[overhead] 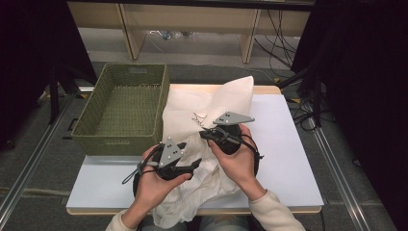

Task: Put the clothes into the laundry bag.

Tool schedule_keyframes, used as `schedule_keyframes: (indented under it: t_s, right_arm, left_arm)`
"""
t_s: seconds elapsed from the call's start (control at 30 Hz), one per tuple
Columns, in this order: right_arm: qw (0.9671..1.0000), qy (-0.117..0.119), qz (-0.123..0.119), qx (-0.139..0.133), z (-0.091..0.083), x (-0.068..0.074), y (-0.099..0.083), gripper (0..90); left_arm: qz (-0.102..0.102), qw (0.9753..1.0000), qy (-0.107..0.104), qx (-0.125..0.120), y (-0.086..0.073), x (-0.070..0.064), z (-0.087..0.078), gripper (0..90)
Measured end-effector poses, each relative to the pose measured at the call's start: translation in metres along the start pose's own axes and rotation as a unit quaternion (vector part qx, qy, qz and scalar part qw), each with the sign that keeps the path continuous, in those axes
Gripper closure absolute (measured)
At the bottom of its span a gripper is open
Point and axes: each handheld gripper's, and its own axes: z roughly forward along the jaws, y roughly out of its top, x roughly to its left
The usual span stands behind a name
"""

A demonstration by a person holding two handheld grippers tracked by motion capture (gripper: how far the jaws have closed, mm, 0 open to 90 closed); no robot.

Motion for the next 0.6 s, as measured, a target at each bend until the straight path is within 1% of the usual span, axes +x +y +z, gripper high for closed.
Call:
schedule_keyframes:
  t_s: [0.03, 0.07, 0.13, 0.17, 0.23, 0.27, 0.3, 0.33, 0.37, 0.4, 0.43, 0.47, 0.5, 0.53, 0.6]
  right_arm:
    - [1.0, 0.0, -0.002, 0.006, -0.001, 0.0, 0.0, 88.3]
    - [1.0, 0.0, -0.001, 0.005, -0.001, 0.0, 0.0, 88.3]
    - [1.0, 0.0, -0.002, 0.006, -0.001, 0.0, 0.0, 88.3]
    - [1.0, 0.0, 0.008, 0.004, -0.001, 0.001, 0.0, 88.3]
    - [0.9999, 0.0, 0.008, 0.007, -0.001, 0.0, 0.0, 88.3]
    - [0.9999, 0.0, 0.009, 0.005, -0.001, 0.001, 0.0, 88.3]
    - [0.9999, -0.001, 0.007, 0.008, -0.001, 0.001, 0.0, 88.2]
    - [0.9999, -0.002, 0.006, 0.01, -0.002, 0.001, 0.0, 88.2]
    - [0.9999, -0.002, 0.006, 0.01, -0.002, 0.001, 0.0, 88.2]
    - [0.9999, -0.002, 0.006, 0.01, -0.002, 0.0, 0.0, 88.2]
    - [0.9999, -0.004, 0.009, 0.011, -0.002, 0.001, 0.0, 88.2]
    - [0.9999, -0.004, 0.009, 0.01, -0.002, 0.0, 0.0, 88.2]
    - [0.9999, -0.002, 0.009, 0.01, -0.002, 0.001, -0.001, 88.3]
    - [0.9999, -0.003, 0.008, 0.01, -0.002, 0.0, -0.001, 88.2]
    - [0.9999, -0.008, 0.001, 0.008, -0.002, -0.001, -0.001, 88.2]
  left_arm:
    - [-0.002, 1.0, -0.002, 0.004, 0.0, 0.001, -0.002, 27.3]
    - [0.0, 1.0, 0.0, 0.005, 0.0, 0.003, -0.004, 26.4]
    - [-0.002, 1.0, 0.001, 0.006, -0.002, 0.006, -0.007, 25.2]
    - [-0.015, 0.9999, 0.002, 0.009, -0.004, 0.007, -0.008, 24.8]
    - [-0.018, 0.9997, 0.004, 0.013, -0.006, 0.01, -0.008, 24.8]
    - [-0.025, 0.9995, 0.004, 0.016, -0.008, 0.012, -0.008, 25.3]
    - [-0.023, 0.9996, 0.003, 0.019, -0.009, 0.014, -0.006, 25.5]
    - [-0.027, 0.9993, 0.009, 0.024, -0.011, 0.016, -0.005, 25.4]
    - [-0.011, 0.9994, 0.018, 0.029, -0.013, 0.021, -0.002, 25.4]
    - [-0.009, 0.9989, 0.021, 0.04, -0.017, 0.023, 0.001, 25.2]
    - [-0.019, 0.9985, 0.026, 0.045, -0.02, 0.023, 0.003, 25.2]
    - [-0.007, 0.9982, 0.028, 0.053, -0.022, 0.027, 0.006, 25.2]
    - [-0.001, 0.9974, 0.029, 0.066, -0.025, 0.03, 0.008, 25.3]
    - [-0.01, 0.9972, 0.028, 0.069, -0.029, 0.031, 0.012, 25.5]
    - [0.002, 0.9954, 0.022, 0.094, -0.034, 0.035, 0.016, 25.7]
